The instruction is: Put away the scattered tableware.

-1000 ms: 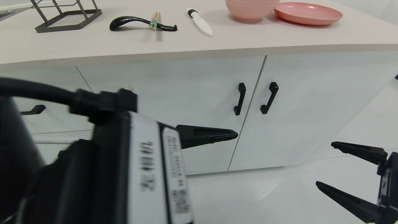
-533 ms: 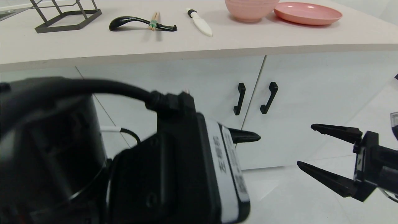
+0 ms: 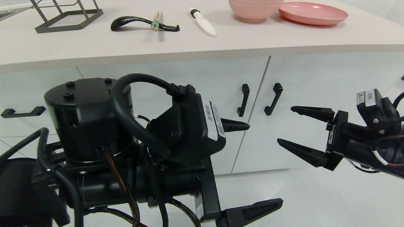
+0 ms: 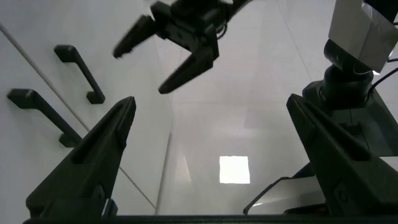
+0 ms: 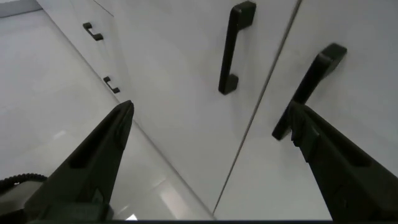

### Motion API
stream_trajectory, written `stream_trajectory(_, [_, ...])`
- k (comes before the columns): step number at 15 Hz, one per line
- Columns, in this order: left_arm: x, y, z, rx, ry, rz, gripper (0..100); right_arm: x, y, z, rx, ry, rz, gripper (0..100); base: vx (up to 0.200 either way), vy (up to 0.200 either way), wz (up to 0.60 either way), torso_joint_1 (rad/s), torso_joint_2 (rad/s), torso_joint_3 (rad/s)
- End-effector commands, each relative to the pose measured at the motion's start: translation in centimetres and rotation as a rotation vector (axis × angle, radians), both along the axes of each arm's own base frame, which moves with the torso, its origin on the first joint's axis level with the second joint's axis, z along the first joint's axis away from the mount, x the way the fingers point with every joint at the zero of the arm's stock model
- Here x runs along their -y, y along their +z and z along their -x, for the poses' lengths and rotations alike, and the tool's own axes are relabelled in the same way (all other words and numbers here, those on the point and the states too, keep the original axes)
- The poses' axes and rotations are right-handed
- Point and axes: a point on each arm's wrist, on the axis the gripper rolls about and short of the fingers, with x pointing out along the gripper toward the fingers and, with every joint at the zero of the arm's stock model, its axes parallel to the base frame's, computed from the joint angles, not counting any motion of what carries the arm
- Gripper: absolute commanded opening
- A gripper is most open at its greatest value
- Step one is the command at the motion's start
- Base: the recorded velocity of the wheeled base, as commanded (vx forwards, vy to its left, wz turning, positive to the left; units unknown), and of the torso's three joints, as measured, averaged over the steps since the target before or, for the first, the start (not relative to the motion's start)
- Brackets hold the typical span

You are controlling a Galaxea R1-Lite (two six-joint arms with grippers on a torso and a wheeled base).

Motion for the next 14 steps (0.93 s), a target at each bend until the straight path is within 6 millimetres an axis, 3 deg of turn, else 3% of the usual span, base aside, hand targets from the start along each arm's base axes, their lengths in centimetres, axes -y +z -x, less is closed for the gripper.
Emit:
stream_trajectory(1, [0.2,-0.4,0.1,-0.013,-0.001,-0.009,100,-0.3,-0.8,-1.2,-0.005,0.015,0.001,100,0.000,0.000,0.00,0.000,0.00,0.000])
stream_trajectory(5, [0.3,-0.5,0.0,-0.016,-0.001,-0.011,100,0.9,-1.1,-1.6,-0.005,-0.032,0.001,100,0.000,0.000,0.00,0.000,0.00,0.000])
stream_trajectory(11, [0.6,-0.8,-0.2,-0.014,-0.001,-0.009,100,0.4,-2.5,-3.6,0.002,-0.029,0.003,100,0.000,0.000,0.00,0.000,0.00,0.000])
stream_trajectory(14, [0.6,-0.7,-0.3,-0.013,0.002,-0.006,100,0.2,-2.3,-4.1,0.021,-0.026,-0.005,100,0.000,0.000,0.00,0.000,0.00,0.000])
